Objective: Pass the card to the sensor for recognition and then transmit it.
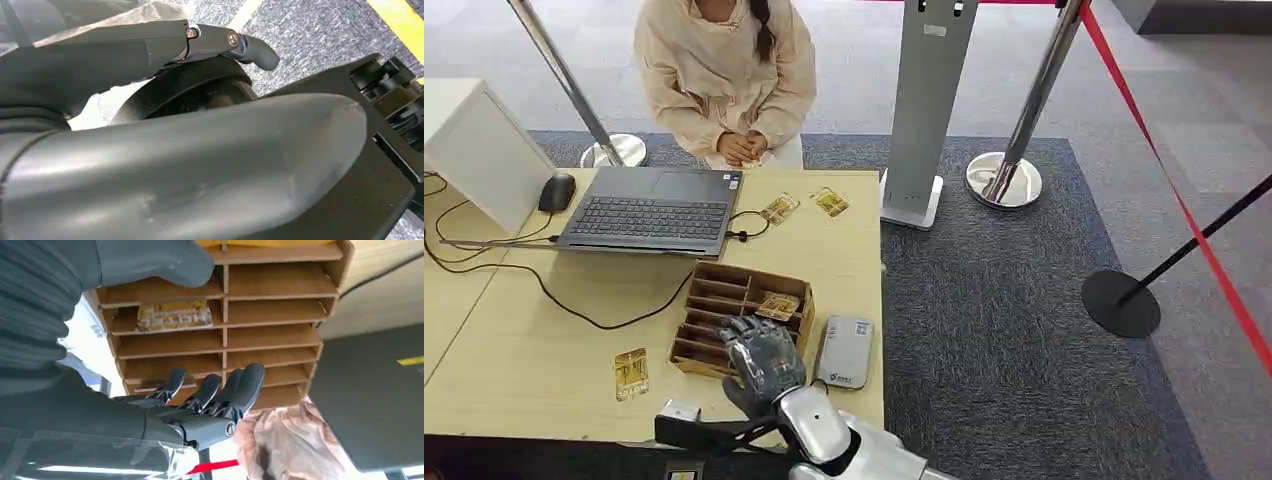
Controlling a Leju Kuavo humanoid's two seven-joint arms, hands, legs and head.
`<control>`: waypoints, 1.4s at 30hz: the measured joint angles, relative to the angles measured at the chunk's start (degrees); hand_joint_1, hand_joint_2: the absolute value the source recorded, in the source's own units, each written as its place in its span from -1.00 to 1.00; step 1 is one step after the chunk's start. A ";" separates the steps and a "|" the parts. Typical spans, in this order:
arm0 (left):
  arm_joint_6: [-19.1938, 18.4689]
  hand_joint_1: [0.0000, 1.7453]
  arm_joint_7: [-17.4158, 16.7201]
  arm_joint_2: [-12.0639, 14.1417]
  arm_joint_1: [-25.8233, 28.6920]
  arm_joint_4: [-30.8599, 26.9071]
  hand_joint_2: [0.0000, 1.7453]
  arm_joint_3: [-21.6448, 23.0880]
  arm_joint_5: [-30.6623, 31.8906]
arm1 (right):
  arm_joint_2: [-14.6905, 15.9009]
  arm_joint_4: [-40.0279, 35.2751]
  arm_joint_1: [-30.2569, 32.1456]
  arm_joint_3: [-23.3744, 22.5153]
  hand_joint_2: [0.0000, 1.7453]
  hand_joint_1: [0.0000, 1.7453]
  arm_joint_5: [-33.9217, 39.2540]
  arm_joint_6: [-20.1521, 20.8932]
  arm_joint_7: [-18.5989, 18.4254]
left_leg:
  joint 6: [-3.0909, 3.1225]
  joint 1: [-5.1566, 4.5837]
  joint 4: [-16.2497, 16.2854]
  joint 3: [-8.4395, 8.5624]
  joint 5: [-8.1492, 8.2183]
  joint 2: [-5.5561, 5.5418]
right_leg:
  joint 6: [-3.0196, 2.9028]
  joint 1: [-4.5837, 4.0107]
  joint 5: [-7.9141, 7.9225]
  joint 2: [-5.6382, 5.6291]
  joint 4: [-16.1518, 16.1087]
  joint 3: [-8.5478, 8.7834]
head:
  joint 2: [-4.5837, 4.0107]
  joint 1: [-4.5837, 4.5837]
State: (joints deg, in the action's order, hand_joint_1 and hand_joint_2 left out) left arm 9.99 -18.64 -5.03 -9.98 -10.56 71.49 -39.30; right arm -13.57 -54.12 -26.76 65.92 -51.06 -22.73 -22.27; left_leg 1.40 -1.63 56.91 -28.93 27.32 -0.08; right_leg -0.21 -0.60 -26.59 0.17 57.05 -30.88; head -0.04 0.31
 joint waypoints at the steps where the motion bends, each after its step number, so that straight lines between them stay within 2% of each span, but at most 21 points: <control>1: 0.00 -1.00 0.00 0.00 -0.01 0.00 -1.00 0.00 0.00 | 0.00 0.41 -0.02 0.00 1.00 -0.34 0.15 -0.04 0.02 | 0.00 0.00 0.00 0.00 0.00 0.00 | 0.00 0.00 0.00 0.00 0.00 0.00 | 0.00 0.00; 16: -0.17 -1.00 -0.11 -0.02 -0.21 0.00 -1.00 0.00 0.26 | -0.63 5.44 -0.27 0.00 1.00 -0.32 0.79 -1.88 0.48 | 0.00 0.00 0.00 0.02 0.00 0.00 | 0.00 0.00 0.00 0.00 0.00 0.01 | 0.00 0.00; 20: -0.17 -1.00 -0.11 -0.02 -0.22 0.00 -1.00 0.00 0.26 | -0.87 6.60 -0.29 0.00 1.00 -0.24 0.42 -2.80 0.26 | 0.00 0.00 0.00 0.02 0.00 0.00 | 0.00 0.00 0.00 0.00 0.00 0.01 | 0.00 0.00; 23: -0.17 -1.00 -0.11 -0.02 -0.22 0.00 -1.00 0.02 0.26 | -0.96 7.36 -0.54 0.02 1.00 -0.14 -0.31 -4.00 -0.26 | 0.00 0.00 0.00 0.02 0.00 0.00 | 0.00 0.00 0.00 0.00 0.00 0.02 | 0.00 0.00; 24: -0.17 -1.00 -0.09 -0.02 -0.22 0.00 -1.00 0.02 0.26 | -0.98 7.58 -0.61 0.02 1.00 -0.02 -0.46 -4.28 -0.31 | 0.00 0.00 0.00 0.03 0.00 0.00 | -0.01 0.00 0.01 0.00 0.00 0.02 | -0.02 0.00; 27: -0.22 -1.00 -0.09 -0.02 -0.21 0.00 -1.00 0.02 0.26 | -1.14 8.13 -0.66 0.02 1.00 0.02 -1.09 -4.94 -0.44 | 0.00 0.00 0.00 0.04 -0.01 0.01 | -0.01 0.00 0.01 0.00 0.00 0.02 | 0.00 0.00; 28: -0.48 -1.00 -0.85 -0.02 -0.35 0.00 -1.00 0.02 0.37 | -1.16 8.30 -0.68 0.02 1.00 0.12 -1.25 -5.20 -0.61 | 0.00 0.00 0.00 0.03 -0.01 0.01 | -0.01 0.00 0.01 0.00 0.00 0.02 | 0.00 0.00; 30: -1.62 -1.00 -3.47 -0.09 -1.23 0.00 -1.00 0.17 0.59 | -1.33 8.75 -0.86 0.02 1.00 0.18 -1.37 -5.59 -0.83 | 0.00 0.00 0.00 0.03 -0.01 0.00 | -0.01 0.00 0.01 0.00 0.00 0.02 | -0.02 -0.02; 31: -2.10 -1.00 -4.41 -0.17 -1.67 -0.02 -1.00 0.39 0.61 | -1.42 8.96 -0.98 0.02 1.00 0.50 -1.42 -5.70 -0.85 | -0.01 0.00 0.00 0.04 -0.02 0.01 | -0.03 0.00 0.03 0.00 0.00 0.04 | 0.00 0.00; 33: -2.62 -1.00 -5.31 -0.20 -2.37 -0.02 -1.00 0.70 0.66 | -1.49 9.31 -1.13 0.02 1.00 0.50 -2.03 -6.38 -0.85 | -0.02 0.00 0.00 0.05 -0.03 0.03 | -0.03 0.00 0.03 0.00 0.00 0.04 | -0.02 0.00; 34: -2.69 -1.00 -5.33 -0.24 -2.57 -0.04 -1.00 0.81 0.68 | -1.53 9.46 -1.17 0.02 1.00 0.54 -2.38 -6.86 -0.85 | -0.02 0.00 0.00 0.05 -0.03 0.03 | -0.03 0.00 0.03 0.00 0.00 0.04 | 0.00 0.00; 42: -2.84 -1.00 -5.49 -0.48 -3.10 -0.13 -1.00 1.09 0.76 | -1.90 10.75 -1.28 -0.04 1.00 0.50 -3.15 -9.57 -0.35 | -0.03 0.00 0.00 0.06 -0.03 0.03 | -0.03 0.00 0.03 0.00 0.00 0.04 | 0.00 0.00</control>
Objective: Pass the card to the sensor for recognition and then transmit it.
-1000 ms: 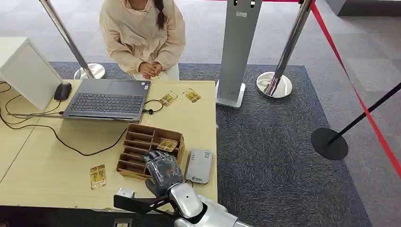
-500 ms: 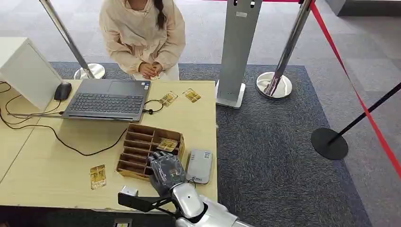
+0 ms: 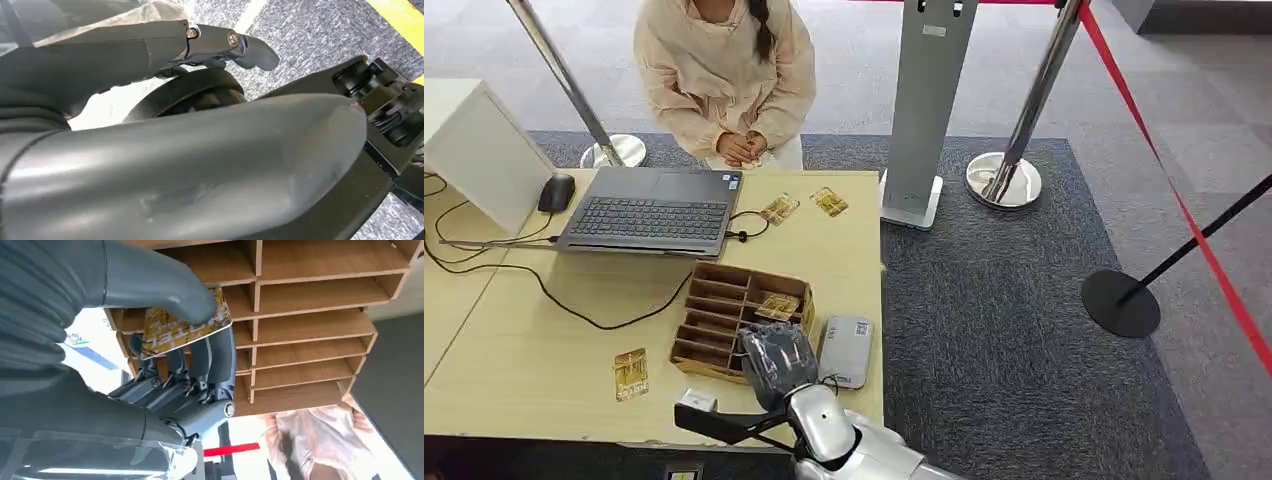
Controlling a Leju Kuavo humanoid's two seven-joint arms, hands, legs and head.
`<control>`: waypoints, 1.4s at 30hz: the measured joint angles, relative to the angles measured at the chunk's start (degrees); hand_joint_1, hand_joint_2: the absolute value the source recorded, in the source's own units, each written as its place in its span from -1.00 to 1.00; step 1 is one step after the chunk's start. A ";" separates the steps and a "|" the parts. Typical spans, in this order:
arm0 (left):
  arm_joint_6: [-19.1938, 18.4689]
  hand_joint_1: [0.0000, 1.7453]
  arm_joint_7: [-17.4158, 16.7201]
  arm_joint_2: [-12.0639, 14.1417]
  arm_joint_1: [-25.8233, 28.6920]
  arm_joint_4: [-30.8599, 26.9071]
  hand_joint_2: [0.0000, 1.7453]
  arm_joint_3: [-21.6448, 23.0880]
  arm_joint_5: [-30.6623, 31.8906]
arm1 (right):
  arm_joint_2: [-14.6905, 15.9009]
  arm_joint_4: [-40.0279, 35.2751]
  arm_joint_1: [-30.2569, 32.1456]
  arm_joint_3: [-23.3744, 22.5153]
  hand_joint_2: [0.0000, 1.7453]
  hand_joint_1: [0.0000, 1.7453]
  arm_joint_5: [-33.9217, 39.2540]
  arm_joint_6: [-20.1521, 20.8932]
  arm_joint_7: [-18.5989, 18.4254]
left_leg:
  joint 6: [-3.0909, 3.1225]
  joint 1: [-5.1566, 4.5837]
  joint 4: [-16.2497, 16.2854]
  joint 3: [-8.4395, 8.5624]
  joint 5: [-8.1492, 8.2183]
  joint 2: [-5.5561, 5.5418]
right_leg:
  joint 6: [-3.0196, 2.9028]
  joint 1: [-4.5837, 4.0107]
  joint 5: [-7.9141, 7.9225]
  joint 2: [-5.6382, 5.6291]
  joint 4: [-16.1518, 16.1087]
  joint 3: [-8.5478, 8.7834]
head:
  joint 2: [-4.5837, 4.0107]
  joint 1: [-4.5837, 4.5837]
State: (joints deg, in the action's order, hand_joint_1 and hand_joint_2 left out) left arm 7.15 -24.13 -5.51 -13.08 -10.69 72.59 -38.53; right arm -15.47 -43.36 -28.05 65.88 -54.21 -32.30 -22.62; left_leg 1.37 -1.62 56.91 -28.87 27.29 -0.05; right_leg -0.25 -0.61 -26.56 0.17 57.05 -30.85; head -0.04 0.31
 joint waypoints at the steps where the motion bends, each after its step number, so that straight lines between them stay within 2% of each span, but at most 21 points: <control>1: 0.00 -1.00 0.00 0.00 0.00 0.00 -1.00 0.02 0.00 | 0.00 0.18 0.01 0.00 1.00 0.50 0.00 -0.26 0.11 | 0.00 0.00 0.00 0.00 0.00 0.00 | 0.00 0.00 0.00 0.00 0.00 0.00 | -0.02 0.00; 11: -0.13 -1.00 0.00 -0.02 -0.01 0.00 -1.00 0.31 0.07 | -0.07 1.99 0.01 -0.04 1.00 0.42 -0.26 -1.90 1.14 | 0.00 0.00 0.00 0.01 0.00 0.00 | 0.00 0.00 0.00 0.00 0.00 0.02 | 0.00 0.00; 15: 0.04 -1.00 0.00 -0.02 0.00 0.00 -1.00 0.31 0.02 | -0.48 1.99 -0.38 -0.07 1.00 0.28 -1.31 -1.10 0.50 | 0.00 0.00 0.00 0.01 -0.01 0.01 | 0.00 0.00 0.00 0.00 0.00 0.02 | 0.00 0.00; 17: 0.11 -1.00 0.00 -0.02 0.01 0.00 -1.00 0.31 -0.02 | -0.50 1.62 -0.54 -0.07 1.00 0.02 -2.21 -0.37 -0.42 | 0.00 0.00 0.00 0.01 -0.01 0.00 | 0.00 0.00 0.00 0.00 0.01 0.02 | 0.00 -0.02; 18: 0.18 -1.00 0.00 -0.02 0.02 0.00 -1.00 0.31 -0.02 | -0.50 1.22 -0.56 -0.09 1.00 0.00 -2.67 -0.15 -0.79 | 0.00 0.00 0.00 0.01 0.00 0.01 | 0.00 0.00 0.00 0.00 0.01 0.02 | 0.00 0.00; 19: 0.22 -1.00 0.00 -0.02 0.02 0.00 -1.00 0.31 -0.04 | -0.50 0.75 -0.62 -0.09 1.00 -0.12 -3.43 0.13 -1.22 | 0.00 0.01 0.00 0.01 0.00 0.02 | 0.00 0.00 0.00 -0.01 0.01 0.02 | -0.02 0.00; 22: 0.39 -1.00 0.08 -0.02 0.08 0.00 -1.00 0.31 -0.09 | -0.35 -1.52 -0.80 -0.11 1.00 -0.12 -5.61 1.04 -2.29 | 0.00 0.01 0.00 0.01 -0.01 0.02 | 0.00 0.00 0.00 -0.01 0.01 0.03 | 0.00 0.00; 25: 2.32 -1.00 4.29 -0.02 1.35 0.00 -1.00 0.31 -0.22 | -0.20 -4.02 -0.87 -0.11 1.00 -0.14 -7.70 2.69 -3.08 | -0.01 0.00 0.00 0.03 0.00 0.07 | 0.00 -0.01 0.00 -0.05 0.01 0.02 | 0.00 0.00; 27: 2.97 -1.00 5.73 0.00 2.01 0.00 -1.00 0.31 -0.20 | 0.11 -5.93 -0.91 -0.11 1.00 -0.14 -8.48 3.41 -3.52 | 0.00 0.00 0.00 0.02 0.00 0.01 | 0.00 0.00 0.00 -0.03 0.01 0.03 | 0.00 0.00; 39: 3.63 -1.00 6.12 0.02 2.77 0.00 -1.00 0.31 -0.22 | 2.03 -15.56 -0.97 -0.04 1.00 -0.22 -13.51 6.14 -4.72 | 0.01 0.00 0.00 0.04 -0.01 0.04 | -0.01 0.00 0.01 -0.04 0.01 0.06 | -0.02 0.00; 42: 3.65 -1.00 6.12 0.02 2.78 0.00 -1.00 0.31 -0.22 | 2.47 -17.27 -0.97 -0.07 1.00 -0.46 -13.53 6.47 -4.83 | 0.01 0.00 0.00 0.04 -0.01 0.04 | -0.01 0.00 0.01 -0.04 0.01 0.06 | -0.02 0.00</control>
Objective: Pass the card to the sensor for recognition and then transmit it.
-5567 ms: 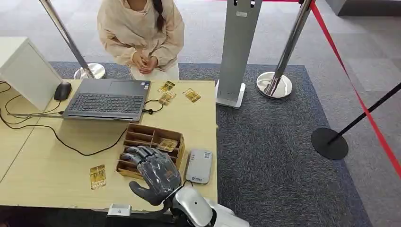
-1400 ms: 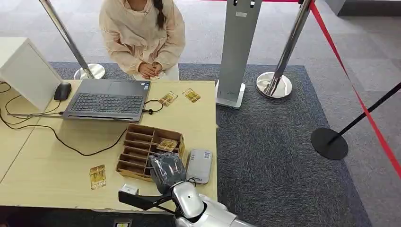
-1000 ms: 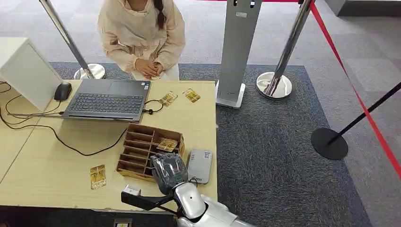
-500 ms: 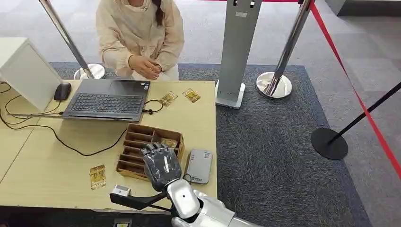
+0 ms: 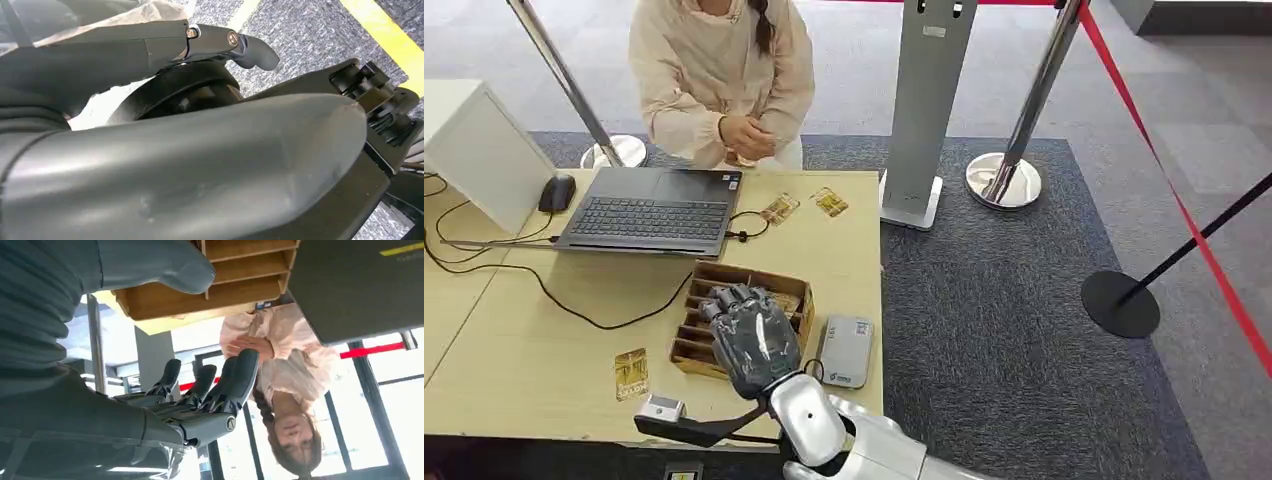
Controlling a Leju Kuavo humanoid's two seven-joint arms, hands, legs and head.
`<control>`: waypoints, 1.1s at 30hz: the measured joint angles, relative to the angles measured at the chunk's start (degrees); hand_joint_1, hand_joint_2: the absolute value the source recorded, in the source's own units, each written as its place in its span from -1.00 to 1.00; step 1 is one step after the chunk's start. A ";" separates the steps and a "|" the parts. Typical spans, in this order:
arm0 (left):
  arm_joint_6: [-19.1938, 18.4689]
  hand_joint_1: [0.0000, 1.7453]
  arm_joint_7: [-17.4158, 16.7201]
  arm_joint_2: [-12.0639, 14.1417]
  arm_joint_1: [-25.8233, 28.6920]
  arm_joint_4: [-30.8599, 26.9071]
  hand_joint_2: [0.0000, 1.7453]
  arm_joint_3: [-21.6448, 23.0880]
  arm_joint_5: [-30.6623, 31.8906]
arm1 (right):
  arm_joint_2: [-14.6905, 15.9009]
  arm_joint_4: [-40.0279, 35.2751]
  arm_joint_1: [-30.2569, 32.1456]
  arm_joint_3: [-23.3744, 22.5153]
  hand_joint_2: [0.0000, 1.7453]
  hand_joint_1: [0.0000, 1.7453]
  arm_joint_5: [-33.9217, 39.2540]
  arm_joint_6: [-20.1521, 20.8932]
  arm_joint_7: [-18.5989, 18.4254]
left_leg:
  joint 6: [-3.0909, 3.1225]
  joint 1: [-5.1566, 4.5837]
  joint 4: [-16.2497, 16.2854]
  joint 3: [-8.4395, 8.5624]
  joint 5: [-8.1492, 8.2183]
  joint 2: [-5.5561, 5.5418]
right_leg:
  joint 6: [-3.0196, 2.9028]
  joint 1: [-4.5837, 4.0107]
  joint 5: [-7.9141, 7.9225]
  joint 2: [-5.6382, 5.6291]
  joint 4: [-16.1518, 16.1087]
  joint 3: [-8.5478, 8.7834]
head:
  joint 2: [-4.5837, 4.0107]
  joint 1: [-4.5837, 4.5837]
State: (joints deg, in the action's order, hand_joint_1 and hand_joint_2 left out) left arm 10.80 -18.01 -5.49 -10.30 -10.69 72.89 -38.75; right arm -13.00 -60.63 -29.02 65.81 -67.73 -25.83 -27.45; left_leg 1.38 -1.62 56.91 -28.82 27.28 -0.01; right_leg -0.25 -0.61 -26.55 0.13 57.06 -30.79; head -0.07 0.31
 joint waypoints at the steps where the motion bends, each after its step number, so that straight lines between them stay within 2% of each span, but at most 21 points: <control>1: 0.00 -1.00 0.04 0.00 0.00 0.00 -1.00 0.00 0.00 | 0.17 -0.46 0.00 0.00 1.00 -0.46 0.02 0.20 -0.07 | 0.00 0.00 0.00 0.00 0.00 0.00 | 0.00 0.00 0.00 0.00 0.00 0.00 | 0.02 0.00; 3: 0.00 -1.00 0.09 0.00 0.00 0.00 -1.00 0.00 0.02 | 0.37 -1.05 0.00 0.00 1.00 -0.54 0.55 0.70 -0.18 | 0.00 0.00 0.00 0.01 0.00 0.00 | 0.00 0.00 0.00 0.00 0.00 0.00 | 0.02 0.00; 9: -0.02 -1.00 0.09 0.00 -0.02 0.00 -1.00 0.00 0.18 | 0.68 -1.13 -0.04 -0.44 1.00 -0.62 2.25 1.07 -0.55 | 0.00 0.00 0.00 0.01 0.00 0.00 | 0.00 0.00 0.00 0.00 0.00 0.00 | 0.02 0.00; 19: -0.35 -1.00 -0.15 -0.02 -0.10 0.00 -1.00 0.00 0.46 | 1.86 0.59 -0.38 -1.51 1.00 -0.48 5.36 1.22 -1.60 | 0.00 0.00 0.00 0.01 0.00 0.00 | 0.00 0.00 0.00 0.00 0.00 0.00 | 0.02 0.00; 20: -0.33 -1.00 -0.24 -0.02 -0.10 0.00 -1.00 0.00 0.46 | 2.05 0.81 -0.38 -1.79 1.00 -0.40 5.57 1.22 -1.62 | 0.00 0.00 0.00 0.01 0.00 0.00 | 0.00 0.00 0.00 0.00 0.00 0.01 | 0.02 0.00; 22: -0.22 -1.00 -0.46 -0.02 -0.10 0.00 -1.00 0.00 0.46 | 2.45 1.27 -0.39 -2.06 1.00 -0.40 5.90 1.20 -1.73 | 0.00 0.00 0.00 0.01 0.00 0.00 | 0.00 0.00 0.00 0.00 0.00 0.01 | 0.02 0.00; 23: -0.17 -1.00 -0.50 -0.02 -0.09 0.00 -1.00 0.00 0.46 | 2.54 1.42 -0.38 -2.16 1.00 -0.32 6.08 1.16 -1.79 | 0.00 0.00 0.00 0.01 0.00 0.00 | 0.00 0.00 0.00 0.00 0.00 0.00 | 0.00 0.00; 26: 0.18 -1.00 -0.52 -0.02 -0.06 0.00 -1.00 0.00 0.39 | 2.84 2.10 -0.41 -2.56 1.00 -0.26 6.21 1.44 -2.07 | 0.00 0.00 0.00 0.01 0.00 0.01 | 0.00 0.00 0.00 0.00 0.00 0.00 | 0.02 0.00; 33: 0.33 -1.00 -0.52 -0.02 -0.03 0.00 -1.00 0.00 0.26 | 2.84 2.17 -0.45 -3.34 1.00 -0.24 6.10 3.28 -3.71 | 0.00 0.01 0.00 0.02 0.00 0.00 | 0.00 0.00 0.00 0.00 0.00 0.01 | 0.02 0.00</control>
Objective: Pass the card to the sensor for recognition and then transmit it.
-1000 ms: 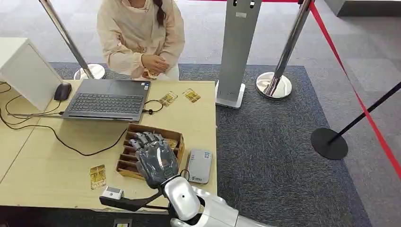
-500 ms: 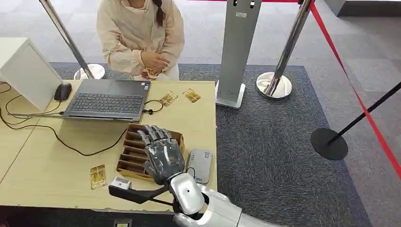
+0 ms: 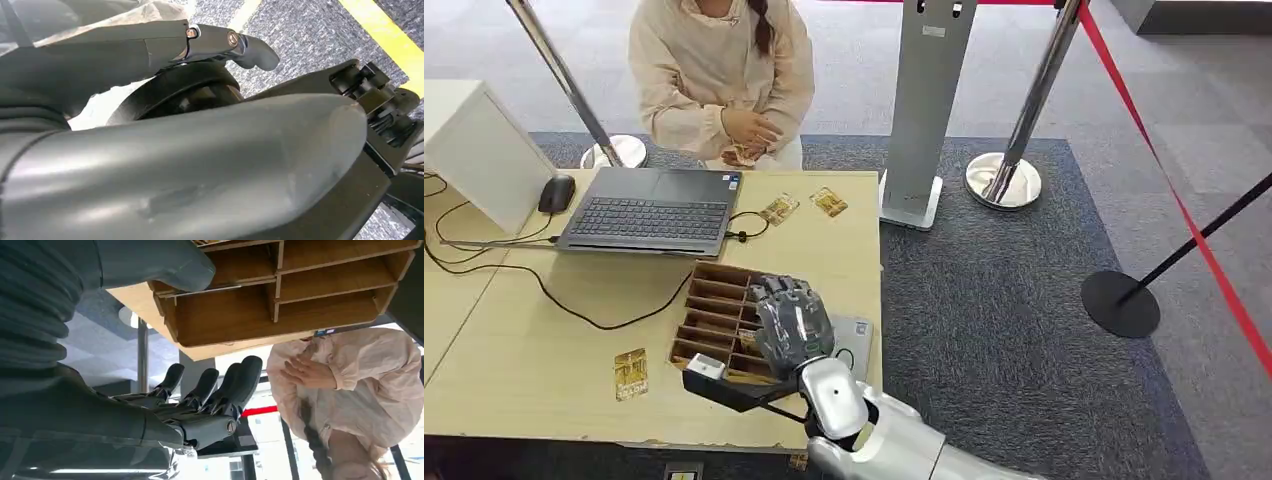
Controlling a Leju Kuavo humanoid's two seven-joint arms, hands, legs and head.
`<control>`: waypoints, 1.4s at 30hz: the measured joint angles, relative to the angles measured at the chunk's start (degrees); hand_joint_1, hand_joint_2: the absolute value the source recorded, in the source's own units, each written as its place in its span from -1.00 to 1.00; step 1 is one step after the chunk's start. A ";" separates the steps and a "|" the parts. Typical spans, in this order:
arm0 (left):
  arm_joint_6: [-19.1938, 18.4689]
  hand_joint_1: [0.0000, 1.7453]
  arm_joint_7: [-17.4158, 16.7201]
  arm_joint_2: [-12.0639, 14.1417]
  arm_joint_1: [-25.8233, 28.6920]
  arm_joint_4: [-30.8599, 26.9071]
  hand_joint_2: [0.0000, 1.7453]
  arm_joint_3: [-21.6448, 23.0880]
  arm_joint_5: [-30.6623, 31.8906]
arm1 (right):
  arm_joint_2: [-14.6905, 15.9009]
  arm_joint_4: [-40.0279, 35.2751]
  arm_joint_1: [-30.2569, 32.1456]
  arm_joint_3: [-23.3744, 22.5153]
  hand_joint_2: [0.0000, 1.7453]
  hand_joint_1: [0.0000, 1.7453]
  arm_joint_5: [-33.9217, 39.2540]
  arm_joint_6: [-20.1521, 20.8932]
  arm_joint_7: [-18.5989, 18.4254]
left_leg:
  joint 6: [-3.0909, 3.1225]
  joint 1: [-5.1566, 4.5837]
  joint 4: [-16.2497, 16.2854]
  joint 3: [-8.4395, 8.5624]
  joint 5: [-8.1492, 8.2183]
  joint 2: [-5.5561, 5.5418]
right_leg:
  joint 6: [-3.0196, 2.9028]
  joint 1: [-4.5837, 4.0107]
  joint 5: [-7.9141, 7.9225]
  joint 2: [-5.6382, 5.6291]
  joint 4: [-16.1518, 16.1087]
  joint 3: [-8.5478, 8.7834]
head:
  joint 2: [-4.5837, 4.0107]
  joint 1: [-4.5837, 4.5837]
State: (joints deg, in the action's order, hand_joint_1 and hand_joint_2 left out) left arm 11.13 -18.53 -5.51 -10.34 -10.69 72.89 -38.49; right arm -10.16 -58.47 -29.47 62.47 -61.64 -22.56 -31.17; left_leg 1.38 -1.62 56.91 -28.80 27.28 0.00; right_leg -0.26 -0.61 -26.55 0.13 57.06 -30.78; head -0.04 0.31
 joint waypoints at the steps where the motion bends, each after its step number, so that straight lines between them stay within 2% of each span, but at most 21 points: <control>1: 0.00 -1.00 0.00 0.00 0.00 0.00 -1.00 0.00 0.00 | 0.00 -0.02 0.00 0.00 1.00 -0.24 0.00 0.00 -0.07 | 0.00 0.00 0.00 0.00 0.00 0.00 | 0.00 0.00 0.00 0.00 0.00 0.00 | 0.00 0.00; 18: 0.07 -1.00 0.00 -0.02 -0.02 0.00 -1.00 0.00 0.13 | -0.04 -0.18 -0.23 -0.04 1.00 -0.26 -0.04 -0.09 -0.31 | 0.00 0.00 0.00 0.00 0.00 0.00 | 0.00 0.00 0.00 0.00 0.00 0.00 | 0.00 0.00; 42: 0.07 -1.00 0.11 -0.02 -0.12 0.00 -1.00 0.00 0.52 | -0.11 1.75 -2.31 -0.11 1.00 -0.28 2.84 3.21 -0.63 | 0.00 0.00 0.00 0.00 -0.01 0.00 | -0.02 0.00 0.02 0.00 0.00 0.00 | 0.00 0.00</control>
State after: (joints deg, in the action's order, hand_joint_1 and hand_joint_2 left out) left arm 11.19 -18.43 -5.53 -10.46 -10.69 72.89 -37.97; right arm -10.27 -56.72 -31.78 62.36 -58.79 -19.34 -31.80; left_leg 1.38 -1.62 56.91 -28.80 27.27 0.00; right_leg -0.28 -0.61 -26.53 0.13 57.06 -30.78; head -0.04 0.31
